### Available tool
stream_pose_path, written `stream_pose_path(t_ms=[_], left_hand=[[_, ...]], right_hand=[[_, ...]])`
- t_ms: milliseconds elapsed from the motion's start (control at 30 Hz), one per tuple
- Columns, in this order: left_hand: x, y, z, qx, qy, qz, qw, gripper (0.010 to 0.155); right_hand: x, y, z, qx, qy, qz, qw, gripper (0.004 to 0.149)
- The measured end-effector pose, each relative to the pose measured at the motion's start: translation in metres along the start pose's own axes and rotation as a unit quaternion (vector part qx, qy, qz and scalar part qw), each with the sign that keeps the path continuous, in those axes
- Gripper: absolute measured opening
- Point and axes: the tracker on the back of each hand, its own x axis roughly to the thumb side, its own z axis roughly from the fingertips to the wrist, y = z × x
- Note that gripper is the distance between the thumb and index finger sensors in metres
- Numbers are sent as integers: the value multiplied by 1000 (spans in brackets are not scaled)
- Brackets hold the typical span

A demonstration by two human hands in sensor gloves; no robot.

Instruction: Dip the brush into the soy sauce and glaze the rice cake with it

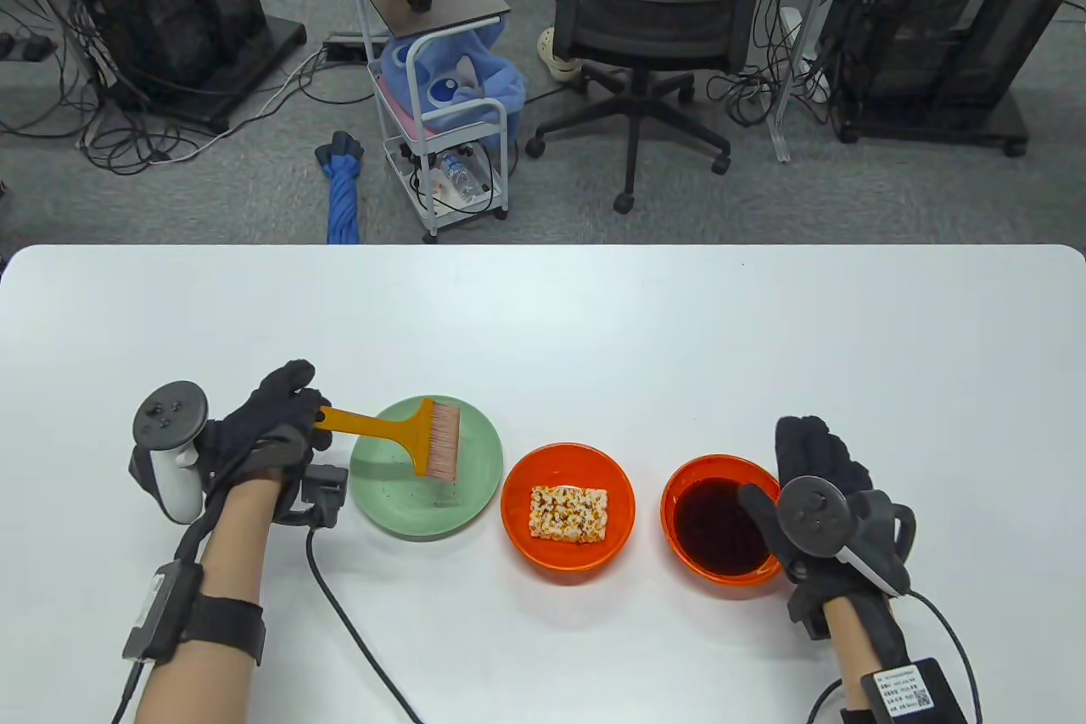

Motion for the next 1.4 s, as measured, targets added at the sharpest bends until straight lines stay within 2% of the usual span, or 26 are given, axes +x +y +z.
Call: stream_pose_path(t_ms=[67, 167, 267, 367, 467, 600, 767, 900, 1000, 1033, 1100, 1267, 1400], left_hand=[[25, -11, 17, -1, -53, -32, 998, 54], [47, -28, 39, 0, -104, -63, 993, 54], [65, -53, 62, 1, -152, -99, 983, 54], [74, -77, 81, -2, -189, -140, 972, 53], [77, -95, 95, -4, -223, -158, 962, 53], [77, -107, 106, -12, -242, -149, 959, 53], [76, -113, 113, -25, -250, -142, 958, 53], [71, -114, 114, -45, -241, -107, 964, 53], [69, -115, 115, -65, -257, -107, 958, 54], [68, -116, 116, -77, -283, -116, 949, 59], [65, -115, 118, -101, -287, -143, 942, 70], [45, -98, 109, -77, -283, -206, 934, 72], [21, -83, 93, -70, -236, -226, 942, 71]], right_hand=[[34, -10, -7, -26, -42, -56, 997, 79], [81, -18, -14, -65, -97, -82, 990, 75], [139, -13, -21, -36, -156, -75, 984, 73], [184, -3, -25, -28, -179, -62, 982, 71], [213, 6, -30, -6, -181, -32, 983, 73], [231, 15, -34, 14, -177, 2, 984, 72], [238, 19, -34, -2, -161, 24, 987, 65], [236, 19, -35, 0, -159, 30, 987, 57], [231, 18, -35, 11, -159, 38, 986, 54], [228, 17, -36, 15, -155, 35, 987, 54], [218, 13, -36, 14, -149, 18, 989, 53], [162, -13, -38, 2, -98, -101, 990, 52], [104, -33, -35, -14, -48, -204, 978, 52]])
